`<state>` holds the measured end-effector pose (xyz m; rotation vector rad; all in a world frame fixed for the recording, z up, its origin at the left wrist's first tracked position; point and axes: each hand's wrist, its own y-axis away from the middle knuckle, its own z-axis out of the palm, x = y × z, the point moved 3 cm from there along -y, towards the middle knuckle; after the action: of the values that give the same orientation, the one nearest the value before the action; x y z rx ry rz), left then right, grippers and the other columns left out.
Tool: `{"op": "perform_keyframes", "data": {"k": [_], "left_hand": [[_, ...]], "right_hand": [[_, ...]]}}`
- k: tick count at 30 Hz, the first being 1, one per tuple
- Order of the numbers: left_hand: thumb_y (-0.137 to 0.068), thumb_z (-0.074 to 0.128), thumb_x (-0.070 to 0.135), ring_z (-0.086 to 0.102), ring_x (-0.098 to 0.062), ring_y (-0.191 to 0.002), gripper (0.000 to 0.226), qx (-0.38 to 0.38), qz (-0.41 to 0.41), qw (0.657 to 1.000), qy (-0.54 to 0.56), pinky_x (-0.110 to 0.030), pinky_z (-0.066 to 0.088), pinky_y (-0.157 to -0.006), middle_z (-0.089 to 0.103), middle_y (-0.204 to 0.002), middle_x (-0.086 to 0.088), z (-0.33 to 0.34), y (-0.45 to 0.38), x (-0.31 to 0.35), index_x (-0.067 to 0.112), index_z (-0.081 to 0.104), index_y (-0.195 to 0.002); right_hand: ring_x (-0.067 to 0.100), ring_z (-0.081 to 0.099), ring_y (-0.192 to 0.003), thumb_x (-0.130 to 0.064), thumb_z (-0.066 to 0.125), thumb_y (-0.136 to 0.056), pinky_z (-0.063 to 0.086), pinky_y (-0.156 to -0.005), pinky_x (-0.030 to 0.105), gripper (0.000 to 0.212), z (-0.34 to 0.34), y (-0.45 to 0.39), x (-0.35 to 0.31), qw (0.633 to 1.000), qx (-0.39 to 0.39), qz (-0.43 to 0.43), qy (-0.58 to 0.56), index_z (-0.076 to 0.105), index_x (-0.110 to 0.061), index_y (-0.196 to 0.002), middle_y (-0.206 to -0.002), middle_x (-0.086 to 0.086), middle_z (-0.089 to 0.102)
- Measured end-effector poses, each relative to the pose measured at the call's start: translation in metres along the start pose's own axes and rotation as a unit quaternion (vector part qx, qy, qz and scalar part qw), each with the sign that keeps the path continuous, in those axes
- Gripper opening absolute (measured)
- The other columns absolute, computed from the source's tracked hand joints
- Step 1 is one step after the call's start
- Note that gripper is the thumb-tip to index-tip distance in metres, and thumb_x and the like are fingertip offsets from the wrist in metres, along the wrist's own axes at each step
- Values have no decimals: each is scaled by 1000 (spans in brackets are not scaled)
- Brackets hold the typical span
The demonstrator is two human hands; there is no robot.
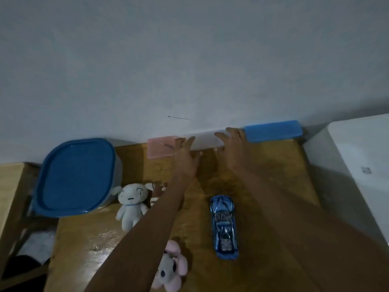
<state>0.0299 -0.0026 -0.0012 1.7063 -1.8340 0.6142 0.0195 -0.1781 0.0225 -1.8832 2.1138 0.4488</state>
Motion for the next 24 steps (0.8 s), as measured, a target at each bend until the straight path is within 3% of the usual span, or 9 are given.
{"op": "perform_keyframes", "data": {"k": [11, 14, 17, 20, 24], "left_hand": [[-88, 70, 5, 54, -31, -122, 48, 41, -9, 999, 16, -45, 48, -107, 51, -138, -16, 12, -18, -8, 15, 62, -134], [-88, 72, 6, 54, -30, -123, 53, 57, 10, 998, 12, -48, 52, -103, 52, -138, -16, 12, -16, -9, 16, 58, -139], [-88, 70, 5, 57, -32, -121, 70, 75, 18, 997, 19, -51, 54, -98, 52, -139, -15, 14, -13, -9, 22, 42, -150], [-92, 63, 5, 65, -31, -105, 81, 81, -3, 996, 49, -50, 61, -82, 50, -141, -15, 14, -8, -8, 38, 22, -155], [-94, 61, 3, 63, -19, -72, 89, 77, 15, 995, 57, -40, 62, -64, 59, -123, -17, 10, -2, -8, 45, 12, -156]], "right_hand": [[31, 42, -132, -25, 69, -91, 45, -105, 49, 42, 13, -10, 10, 1000, 23, 14, 1, 62, -32, -132, -144, 6, 51], [31, 45, -131, -30, 69, -92, 47, -103, 51, 38, 9, -9, 12, 999, 48, -1, -16, 66, -29, -129, -140, 6, 56], [30, 45, -129, -33, 71, -90, 46, -101, 49, 35, 2, -11, 14, 995, 91, 4, -30, 69, -26, -124, -135, 6, 56], [28, 48, -117, -39, 73, -86, 45, -91, 42, 32, -7, -14, 8, 990, 139, 29, -24, 68, -25, -115, -122, 6, 55], [24, 58, -89, -40, 71, -89, 52, -72, 42, 24, -17, -25, -3, 983, 158, 50, -80, 60, -19, -97, -94, 3, 64]]}}
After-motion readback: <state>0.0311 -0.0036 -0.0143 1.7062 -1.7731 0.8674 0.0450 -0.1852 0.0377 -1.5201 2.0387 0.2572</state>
